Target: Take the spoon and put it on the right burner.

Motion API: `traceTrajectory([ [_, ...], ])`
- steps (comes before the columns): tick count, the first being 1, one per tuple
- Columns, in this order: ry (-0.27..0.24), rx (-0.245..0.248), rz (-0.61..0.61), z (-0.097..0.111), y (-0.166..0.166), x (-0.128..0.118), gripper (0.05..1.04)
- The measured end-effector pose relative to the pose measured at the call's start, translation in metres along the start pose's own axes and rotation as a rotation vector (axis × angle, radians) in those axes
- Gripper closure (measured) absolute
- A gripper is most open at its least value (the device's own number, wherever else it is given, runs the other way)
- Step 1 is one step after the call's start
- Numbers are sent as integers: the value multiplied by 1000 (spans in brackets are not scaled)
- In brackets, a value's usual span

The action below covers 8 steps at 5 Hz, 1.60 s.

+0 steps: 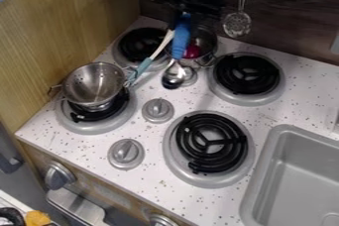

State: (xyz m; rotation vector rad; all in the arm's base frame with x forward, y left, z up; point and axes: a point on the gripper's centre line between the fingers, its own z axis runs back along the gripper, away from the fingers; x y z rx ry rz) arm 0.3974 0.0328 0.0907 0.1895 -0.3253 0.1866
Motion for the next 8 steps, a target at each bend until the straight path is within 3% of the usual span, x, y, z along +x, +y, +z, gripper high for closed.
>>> traceTrajectory([
  [3,65,-155,11,-53,-85,-34,649],
  [4,31,-175,-17,-69,-95,-33,649],
  [5,-34,-162,-87,-77,-108,-26,649],
  [6,-56,-173,-133,-82,-117,-16,649],
  [7,-79,-175,-170,-84,-123,-11,545],
  [8,-117,-181,-198,-85,-125,-9,270],
])
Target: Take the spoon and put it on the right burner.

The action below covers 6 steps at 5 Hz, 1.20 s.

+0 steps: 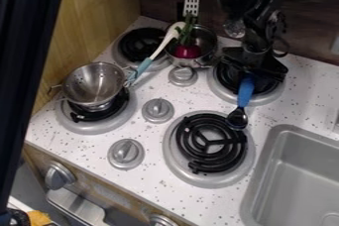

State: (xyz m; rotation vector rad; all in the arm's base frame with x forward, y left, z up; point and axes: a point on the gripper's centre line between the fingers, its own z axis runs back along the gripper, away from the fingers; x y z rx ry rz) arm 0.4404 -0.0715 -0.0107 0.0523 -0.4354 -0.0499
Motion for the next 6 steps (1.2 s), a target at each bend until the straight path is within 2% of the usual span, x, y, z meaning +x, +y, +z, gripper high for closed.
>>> traceTrajectory([
  [1,-6,-4,-27,-1,-1,-1,80],
  [2,3,8,-37,-1,1,-2,80],
  [3,19,45,-40,11,0,-7,84],
  [4,51,59,-30,36,-10,-12,84],
  [6,68,142,-33,59,4,-34,84],
])
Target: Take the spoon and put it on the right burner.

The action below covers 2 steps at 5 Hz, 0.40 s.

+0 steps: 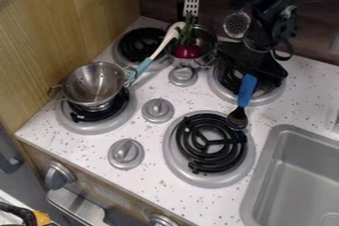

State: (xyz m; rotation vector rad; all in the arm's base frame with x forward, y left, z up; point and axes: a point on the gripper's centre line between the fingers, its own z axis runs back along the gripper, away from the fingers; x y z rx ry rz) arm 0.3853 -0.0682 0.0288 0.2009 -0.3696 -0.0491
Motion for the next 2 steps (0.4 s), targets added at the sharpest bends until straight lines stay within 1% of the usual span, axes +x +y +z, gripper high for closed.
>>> traceTrajectory([
  [1,-26,-24,7,-2,19,-5,84],
  [2,-69,-44,29,-9,48,-7,84],
])
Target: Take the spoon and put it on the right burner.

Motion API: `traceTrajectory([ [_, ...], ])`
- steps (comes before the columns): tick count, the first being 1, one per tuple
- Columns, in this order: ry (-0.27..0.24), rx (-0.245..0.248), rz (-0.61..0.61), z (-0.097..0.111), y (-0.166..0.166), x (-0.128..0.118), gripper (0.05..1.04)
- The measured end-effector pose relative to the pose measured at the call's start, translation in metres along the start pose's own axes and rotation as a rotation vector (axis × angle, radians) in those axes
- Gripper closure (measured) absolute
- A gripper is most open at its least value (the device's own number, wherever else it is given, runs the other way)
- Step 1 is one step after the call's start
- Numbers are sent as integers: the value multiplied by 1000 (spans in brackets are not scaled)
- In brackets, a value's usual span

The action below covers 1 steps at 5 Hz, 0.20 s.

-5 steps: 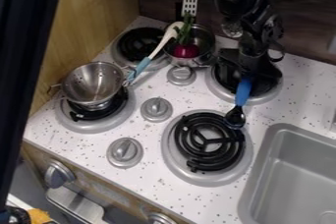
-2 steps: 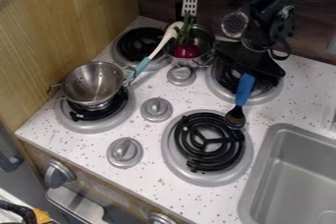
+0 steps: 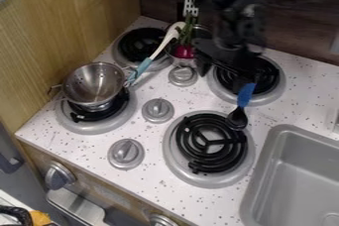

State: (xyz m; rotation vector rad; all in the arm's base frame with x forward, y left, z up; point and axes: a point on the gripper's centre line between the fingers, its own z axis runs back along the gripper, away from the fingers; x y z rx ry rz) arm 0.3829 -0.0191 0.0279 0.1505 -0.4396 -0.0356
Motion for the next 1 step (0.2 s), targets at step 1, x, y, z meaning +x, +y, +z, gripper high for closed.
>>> traceTrajectory([
  [1,42,-34,31,9,5,-9,84],
])
